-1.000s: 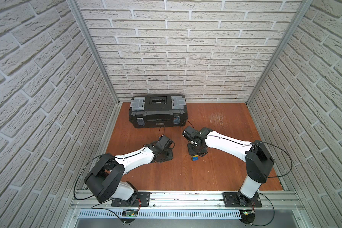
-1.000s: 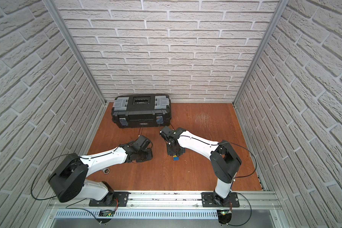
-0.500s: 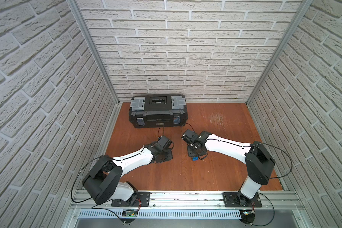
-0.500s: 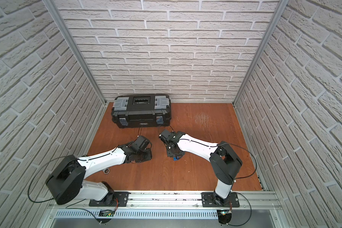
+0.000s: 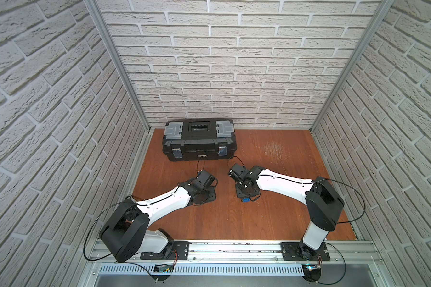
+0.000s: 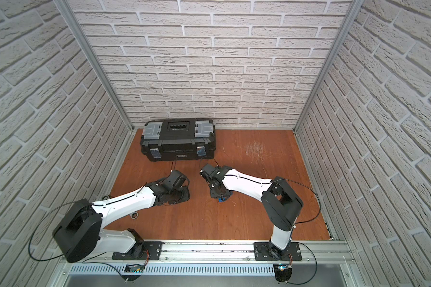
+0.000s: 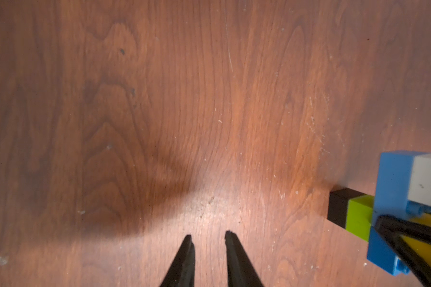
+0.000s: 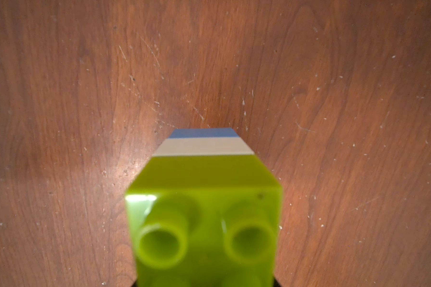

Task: Assemble the number 4 with lego
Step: Assemble the lego brick with the lego brick, then adjust the lego brick at the center of the board.

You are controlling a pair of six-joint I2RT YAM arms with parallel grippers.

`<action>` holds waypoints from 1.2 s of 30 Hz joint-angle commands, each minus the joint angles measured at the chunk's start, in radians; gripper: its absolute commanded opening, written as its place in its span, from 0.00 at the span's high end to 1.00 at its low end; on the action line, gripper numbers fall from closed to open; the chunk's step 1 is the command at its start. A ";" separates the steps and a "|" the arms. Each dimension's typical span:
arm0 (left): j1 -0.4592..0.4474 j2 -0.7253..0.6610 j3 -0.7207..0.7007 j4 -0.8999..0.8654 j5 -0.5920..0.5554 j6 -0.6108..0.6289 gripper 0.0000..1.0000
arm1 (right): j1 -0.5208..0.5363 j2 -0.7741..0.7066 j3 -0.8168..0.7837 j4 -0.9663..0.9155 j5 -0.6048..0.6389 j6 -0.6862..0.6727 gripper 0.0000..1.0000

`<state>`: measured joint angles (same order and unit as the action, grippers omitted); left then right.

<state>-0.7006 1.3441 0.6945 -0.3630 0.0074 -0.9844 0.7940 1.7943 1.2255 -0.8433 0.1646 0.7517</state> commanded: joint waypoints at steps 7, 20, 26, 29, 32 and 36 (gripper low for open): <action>0.017 -0.023 -0.005 -0.020 -0.012 0.010 0.74 | -0.004 0.225 -0.163 -0.079 -0.075 0.004 0.98; 0.082 -0.083 0.074 -0.094 -0.003 0.062 0.69 | -0.009 0.050 0.182 -0.225 -0.017 -0.141 0.98; 0.122 -0.187 0.187 -0.215 -0.102 0.099 0.62 | -0.106 -0.060 0.362 -0.269 -0.323 -0.394 0.98; 0.184 -0.255 0.186 -0.213 -0.073 0.103 0.58 | -0.180 -0.085 0.326 -0.263 -0.635 -0.499 0.98; 0.259 -0.300 0.165 -0.180 0.017 0.093 0.55 | -0.201 -0.090 0.242 -0.215 -0.795 -0.530 0.98; 0.309 -0.269 0.139 -0.155 0.104 0.093 0.54 | -0.206 -0.022 0.174 -0.125 -0.892 -0.480 0.98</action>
<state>-0.4095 1.0496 0.8654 -0.5289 0.0280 -0.9051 0.5774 1.7226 1.4330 -1.0267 -0.5499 0.2928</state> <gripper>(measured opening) 0.460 0.346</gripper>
